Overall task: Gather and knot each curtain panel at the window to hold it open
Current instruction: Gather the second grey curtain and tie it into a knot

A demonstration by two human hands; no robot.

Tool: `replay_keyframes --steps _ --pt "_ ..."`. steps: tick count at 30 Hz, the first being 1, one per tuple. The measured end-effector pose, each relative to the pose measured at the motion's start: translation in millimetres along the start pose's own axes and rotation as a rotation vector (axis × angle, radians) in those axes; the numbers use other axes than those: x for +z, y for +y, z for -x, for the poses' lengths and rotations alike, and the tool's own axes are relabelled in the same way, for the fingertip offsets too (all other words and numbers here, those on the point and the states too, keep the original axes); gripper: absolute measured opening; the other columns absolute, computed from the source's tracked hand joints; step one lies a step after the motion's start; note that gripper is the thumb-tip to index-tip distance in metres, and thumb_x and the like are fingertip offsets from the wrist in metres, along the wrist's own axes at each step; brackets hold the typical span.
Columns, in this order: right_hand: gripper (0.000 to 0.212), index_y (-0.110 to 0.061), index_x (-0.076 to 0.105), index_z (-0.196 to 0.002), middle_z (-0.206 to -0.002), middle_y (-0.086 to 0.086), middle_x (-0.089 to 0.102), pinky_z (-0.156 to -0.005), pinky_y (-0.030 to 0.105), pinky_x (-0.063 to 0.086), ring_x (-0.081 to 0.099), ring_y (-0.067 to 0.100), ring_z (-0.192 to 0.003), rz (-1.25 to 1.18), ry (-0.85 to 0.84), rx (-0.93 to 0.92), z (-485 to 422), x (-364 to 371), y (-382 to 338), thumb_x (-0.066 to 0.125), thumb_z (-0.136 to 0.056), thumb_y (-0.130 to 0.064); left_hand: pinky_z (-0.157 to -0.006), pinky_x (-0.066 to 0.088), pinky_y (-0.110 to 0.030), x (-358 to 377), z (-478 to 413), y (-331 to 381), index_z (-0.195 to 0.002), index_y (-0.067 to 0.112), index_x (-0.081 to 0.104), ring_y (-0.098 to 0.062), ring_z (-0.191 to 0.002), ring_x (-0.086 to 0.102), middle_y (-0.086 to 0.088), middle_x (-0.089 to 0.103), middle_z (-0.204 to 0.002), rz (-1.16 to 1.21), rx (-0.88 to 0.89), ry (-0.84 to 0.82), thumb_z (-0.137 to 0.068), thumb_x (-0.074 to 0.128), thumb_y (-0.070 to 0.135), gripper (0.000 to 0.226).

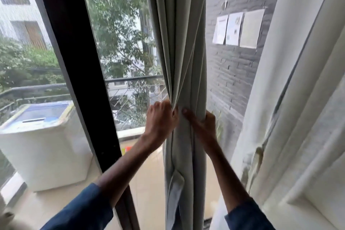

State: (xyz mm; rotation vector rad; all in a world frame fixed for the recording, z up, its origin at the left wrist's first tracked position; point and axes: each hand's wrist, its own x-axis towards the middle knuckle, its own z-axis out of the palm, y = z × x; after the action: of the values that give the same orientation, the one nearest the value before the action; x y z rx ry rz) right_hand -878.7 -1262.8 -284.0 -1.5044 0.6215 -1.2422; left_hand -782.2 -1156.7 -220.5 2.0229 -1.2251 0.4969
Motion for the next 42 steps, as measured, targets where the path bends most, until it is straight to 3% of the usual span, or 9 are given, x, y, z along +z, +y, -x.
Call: replay_keyframes --steps 9,15,19,23,29,33,35,38,42 --pt "0.04 -0.01 0.069 -0.071 -0.057 -0.003 0.062 -0.046 0.028 0.043 0.051 0.005 -0.054 0.317 0.132 -0.095 16 -21 19 0.081 -0.08 -0.047 -0.055 0.027 -0.033 13 24 8 -0.065 -0.004 0.057 -0.044 -0.059 0.06 -0.029 0.06 -0.063 -0.052 -0.012 -0.01 -0.087 0.068 0.019 0.034" --pt "0.047 -0.006 0.06 -0.066 -0.063 0.012 0.059 -0.054 0.035 0.034 0.052 0.021 -0.057 0.523 0.259 -0.163 50 -7 49 0.074 -0.085 -0.046 -0.065 0.041 -0.045 52 69 -9 -0.096 -0.004 0.061 -0.049 -0.087 0.06 -0.032 0.064 -0.091 -0.099 -0.031 -0.148 -0.093 0.058 0.023 0.027" --pt "0.008 -0.01 0.069 -0.088 -0.094 0.006 0.06 -0.063 0.02 0.036 0.059 0.022 -0.079 0.607 0.211 -0.274 85 8 53 0.073 -0.082 -0.014 -0.068 0.039 -0.049 62 81 -12 -0.108 -0.004 0.058 -0.05 -0.09 0.057 -0.032 0.063 -0.094 -0.095 -0.032 -0.197 -0.094 0.054 0.017 0.026" --pt "0.035 -0.01 0.063 -0.127 -0.117 0.004 0.056 -0.081 0.032 0.049 0.059 0.023 -0.101 0.672 0.125 -0.213 105 18 55 0.063 -0.093 -0.018 -0.071 0.037 -0.047 56 81 -3 -0.104 -0.003 0.059 -0.05 -0.094 0.056 -0.031 0.063 -0.098 -0.001 -0.081 -0.245 -0.092 0.051 0.018 0.025" --pt "0.055 -0.009 0.043 -0.147 -0.133 0.008 0.057 -0.099 0.035 0.044 0.052 0.025 -0.119 0.727 0.015 -0.235 108 3 47 0.056 -0.094 -0.017 -0.073 0.042 -0.042 40 82 5 -0.072 0.016 0.051 -0.038 -0.085 0.059 -0.018 0.064 -0.081 0.383 -0.25 -0.382 -0.098 0.029 0.063 0.059" --pt "0.039 -0.002 0.063 -0.11 -0.109 0.014 0.067 -0.089 0.033 0.044 0.056 0.033 -0.105 0.657 -0.074 -0.352 127 3 37 0.056 -0.073 0.005 -0.079 0.052 -0.042 49 75 9 -0.097 0.016 0.058 -0.032 -0.086 0.063 -0.008 0.066 -0.086 0.326 -0.274 -0.398 -0.074 0.037 0.092 0.081" --pt "0.024 -0.006 0.064 -0.095 -0.095 0.011 0.069 -0.078 0.028 0.04 0.059 0.032 -0.099 0.599 -0.071 -0.274 132 1 36 0.053 -0.074 0.0 -0.081 0.049 -0.039 59 71 2 -0.105 0.013 0.058 -0.035 -0.095 0.061 -0.013 0.067 -0.097 0.248 -0.333 -0.324 -0.076 0.054 0.075 0.068" --pt "0.039 -0.012 0.073 -0.108 -0.099 0.001 0.076 -0.077 0.025 0.049 0.068 0.015 -0.094 0.456 -0.074 -0.146 125 -12 39 0.052 -0.076 -0.005 -0.074 0.043 -0.036 67 69 -3 -0.107 0.01 0.062 -0.039 -0.097 0.06 -0.018 0.067 -0.1 0.235 -0.341 -0.244 -0.079 0.056 0.04 0.041" --pt "0.026 -0.013 0.077 -0.099 -0.086 -0.007 0.077 -0.069 0.004 0.048 0.073 0.002 -0.079 0.343 0.173 0.048 132 -31 55 0.068 -0.08 0.001 -0.065 0.031 -0.028 63 68 4 -0.102 0.005 0.061 -0.035 -0.083 0.057 -0.017 0.063 -0.085 0.236 -0.301 -0.175 -0.082 0.057 0.016 0.023"
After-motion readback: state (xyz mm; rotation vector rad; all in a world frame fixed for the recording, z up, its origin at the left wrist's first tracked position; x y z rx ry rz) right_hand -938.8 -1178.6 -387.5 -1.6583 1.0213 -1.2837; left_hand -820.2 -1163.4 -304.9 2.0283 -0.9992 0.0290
